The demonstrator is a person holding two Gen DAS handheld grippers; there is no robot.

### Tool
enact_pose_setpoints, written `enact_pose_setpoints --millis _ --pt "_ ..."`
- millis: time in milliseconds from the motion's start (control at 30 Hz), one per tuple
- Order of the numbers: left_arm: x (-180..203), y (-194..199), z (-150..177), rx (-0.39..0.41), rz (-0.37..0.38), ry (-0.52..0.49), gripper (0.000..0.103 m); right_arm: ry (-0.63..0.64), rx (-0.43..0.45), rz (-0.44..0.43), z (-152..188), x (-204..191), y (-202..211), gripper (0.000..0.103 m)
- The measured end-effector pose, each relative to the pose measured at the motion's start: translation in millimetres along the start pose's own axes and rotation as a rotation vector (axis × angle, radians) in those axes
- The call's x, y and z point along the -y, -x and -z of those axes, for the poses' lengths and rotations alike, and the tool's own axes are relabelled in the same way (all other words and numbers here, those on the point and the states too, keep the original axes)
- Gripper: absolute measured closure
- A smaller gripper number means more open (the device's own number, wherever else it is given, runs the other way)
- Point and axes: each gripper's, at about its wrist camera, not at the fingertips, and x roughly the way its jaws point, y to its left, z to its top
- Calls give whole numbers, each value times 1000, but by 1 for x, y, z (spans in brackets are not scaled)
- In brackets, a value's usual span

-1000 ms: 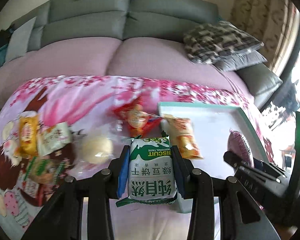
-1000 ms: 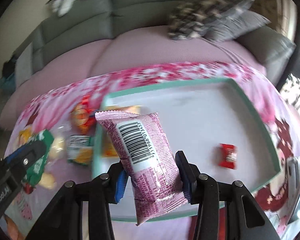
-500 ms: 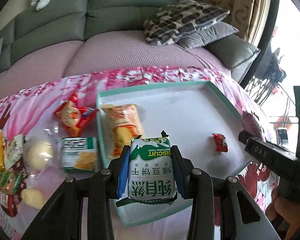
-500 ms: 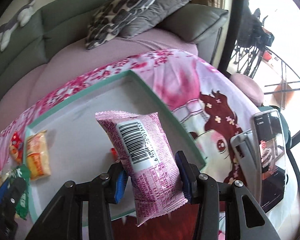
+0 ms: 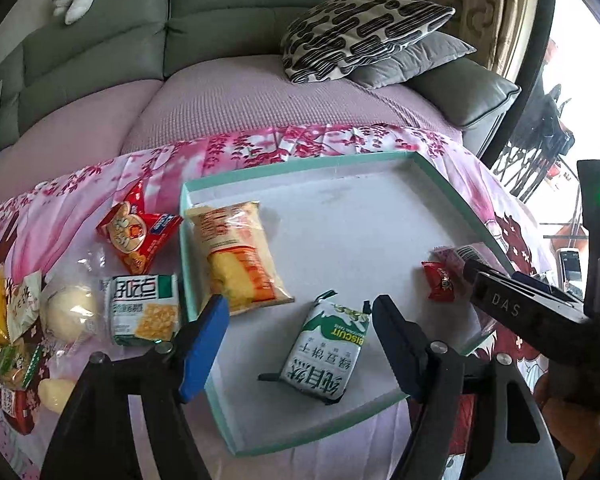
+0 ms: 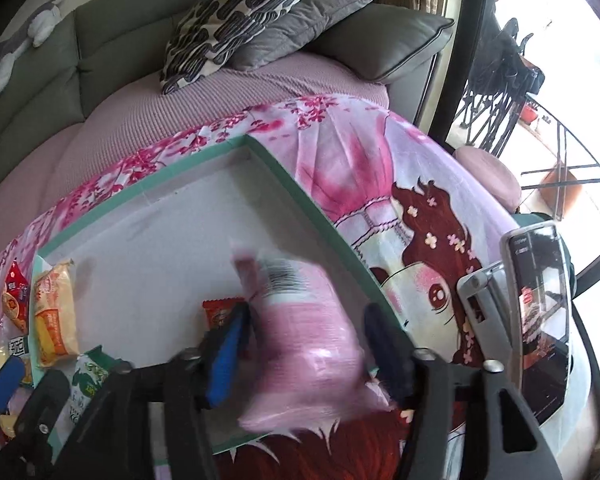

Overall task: Organize snacks
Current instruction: 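Drop the green biscuit pack in the tray with left tool while right drops pink bag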

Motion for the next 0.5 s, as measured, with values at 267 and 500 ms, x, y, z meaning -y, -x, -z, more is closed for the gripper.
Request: enact_pose_setpoints --millis 267,500 --pt "-38 7 -4 -12 -77 118 19 32 -4 -23 1 -12 4 19" --pt "-83 7 -2 -9 -269 214 3 63 36 -65 1 -26 11 0"
